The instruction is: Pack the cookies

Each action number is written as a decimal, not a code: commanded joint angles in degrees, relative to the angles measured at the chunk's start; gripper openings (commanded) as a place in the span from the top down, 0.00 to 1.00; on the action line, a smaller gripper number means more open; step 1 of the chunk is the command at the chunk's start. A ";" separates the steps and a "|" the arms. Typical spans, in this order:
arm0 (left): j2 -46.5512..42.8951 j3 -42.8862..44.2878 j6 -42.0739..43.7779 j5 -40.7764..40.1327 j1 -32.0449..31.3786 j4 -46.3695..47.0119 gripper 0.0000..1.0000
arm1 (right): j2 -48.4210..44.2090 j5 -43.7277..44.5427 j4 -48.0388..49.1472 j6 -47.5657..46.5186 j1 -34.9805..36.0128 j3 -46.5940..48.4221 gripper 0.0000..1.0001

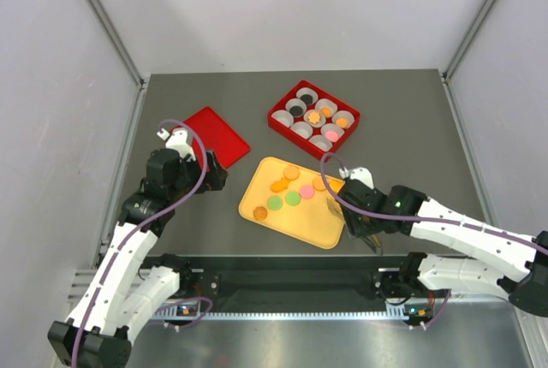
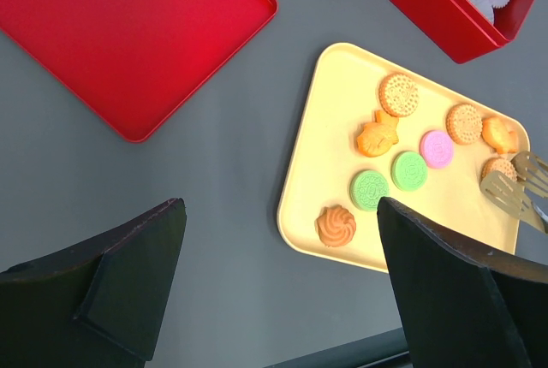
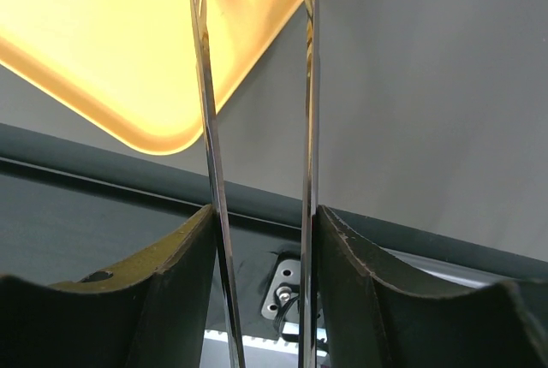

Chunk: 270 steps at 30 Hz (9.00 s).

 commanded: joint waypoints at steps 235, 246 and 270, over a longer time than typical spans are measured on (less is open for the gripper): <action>-0.62 -0.46 0.27 -0.87 -0.18 1.87 0.01 | 6.95 -3.26 17.05 -13.85 -10.01 10.73 0.54; -1.14 -0.46 0.27 -1.22 -0.18 1.78 0.01 | 9.50 -0.88 17.49 -13.50 -9.04 7.03 0.53; -1.32 -0.55 0.36 -1.05 -0.18 1.78 0.01 | 11.08 -2.99 17.75 -12.89 -7.64 5.10 0.53</action>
